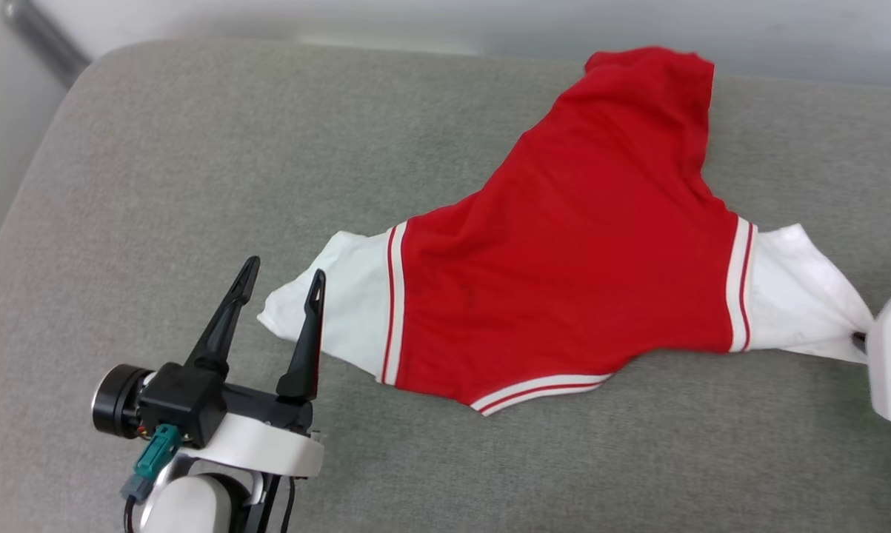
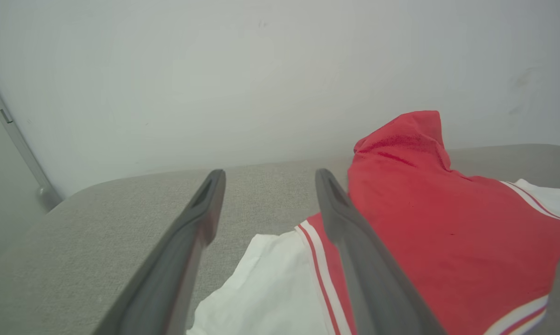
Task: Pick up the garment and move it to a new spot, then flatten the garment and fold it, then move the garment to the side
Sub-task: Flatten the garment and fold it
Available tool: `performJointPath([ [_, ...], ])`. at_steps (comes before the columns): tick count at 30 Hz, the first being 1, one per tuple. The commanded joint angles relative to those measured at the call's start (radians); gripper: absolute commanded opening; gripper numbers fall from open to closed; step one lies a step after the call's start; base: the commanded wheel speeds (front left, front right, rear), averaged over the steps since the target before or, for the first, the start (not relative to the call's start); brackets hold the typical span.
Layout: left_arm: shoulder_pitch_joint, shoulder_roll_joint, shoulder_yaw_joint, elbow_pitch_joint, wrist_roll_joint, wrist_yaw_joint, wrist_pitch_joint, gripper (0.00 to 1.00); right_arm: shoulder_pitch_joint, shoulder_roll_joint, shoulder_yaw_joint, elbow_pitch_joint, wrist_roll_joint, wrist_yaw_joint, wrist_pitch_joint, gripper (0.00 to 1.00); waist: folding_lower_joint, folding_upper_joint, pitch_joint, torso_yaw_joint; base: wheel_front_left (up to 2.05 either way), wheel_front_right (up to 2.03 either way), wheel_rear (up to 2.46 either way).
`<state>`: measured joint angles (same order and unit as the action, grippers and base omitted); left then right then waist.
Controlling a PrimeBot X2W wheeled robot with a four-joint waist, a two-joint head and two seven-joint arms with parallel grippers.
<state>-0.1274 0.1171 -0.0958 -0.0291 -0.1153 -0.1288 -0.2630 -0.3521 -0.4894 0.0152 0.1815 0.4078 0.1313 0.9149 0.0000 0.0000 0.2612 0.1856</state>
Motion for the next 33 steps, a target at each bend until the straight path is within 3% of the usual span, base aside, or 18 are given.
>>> performJointPath([
  [1, 0.011, 0.005, 0.003, -0.001, 0.000, -0.001, -0.003, 1.00, 0.019, -0.016, -0.010, -0.014, 0.009, -0.001, 0.002, 0.00, 0.0000, 0.0000, -0.033, -0.034, 0.00, 0.00, 0.00],
  [9, 0.039, 0.014, 0.018, -0.013, -0.001, -0.001, -0.003, 1.00, 0.145, -0.100, -0.131, -0.099, -0.002, -0.001, 0.055, 0.00, 0.0000, 0.0000, -0.058, -0.074, 0.00, 0.00, 0.00],
  [13, 0.039, 0.016, 0.014, -0.013, -0.001, -0.001, -0.003, 1.00, 0.182, -0.076, -0.153, -0.076, -0.013, -0.001, 0.058, 0.00, 0.0000, 0.0000, -0.057, -0.079, 0.00, 0.00, 0.00],
  [14, 0.039, 0.016, 0.010, -0.011, 0.000, -0.001, -0.003, 1.00, 0.182, -0.071, -0.152, -0.069, -0.022, -0.001, 0.044, 0.70, 0.0000, 0.0000, -0.056, -0.080, 0.00, 0.00, 0.00],
  [15, 0.038, 0.016, 0.007, -0.010, 0.000, -0.001, -0.003, 1.00, 0.181, -0.063, -0.152, -0.059, -0.036, -0.001, 0.024, 1.00, 0.0000, 0.0000, -0.057, -0.081, 0.00, 0.00, 0.00],
  [23, 0.050, 0.022, -0.002, 0.003, -0.028, -0.001, -0.003, 1.00, 0.119, 0.024, -0.139, -0.044, -0.070, -0.001, -0.190, 1.00, 0.0000, 0.0000, -0.081, -0.112, 0.00, 0.00, 0.00],
  [33, 0.097, 0.025, 0.022, -0.023, -0.059, -0.001, -0.003, 1.00, 0.157, 0.168, -0.171, -0.225, -0.030, -0.001, -0.544, 1.00, 0.0000, 0.0000, -0.114, -0.168, 0.00, 0.00, 0.00],
])
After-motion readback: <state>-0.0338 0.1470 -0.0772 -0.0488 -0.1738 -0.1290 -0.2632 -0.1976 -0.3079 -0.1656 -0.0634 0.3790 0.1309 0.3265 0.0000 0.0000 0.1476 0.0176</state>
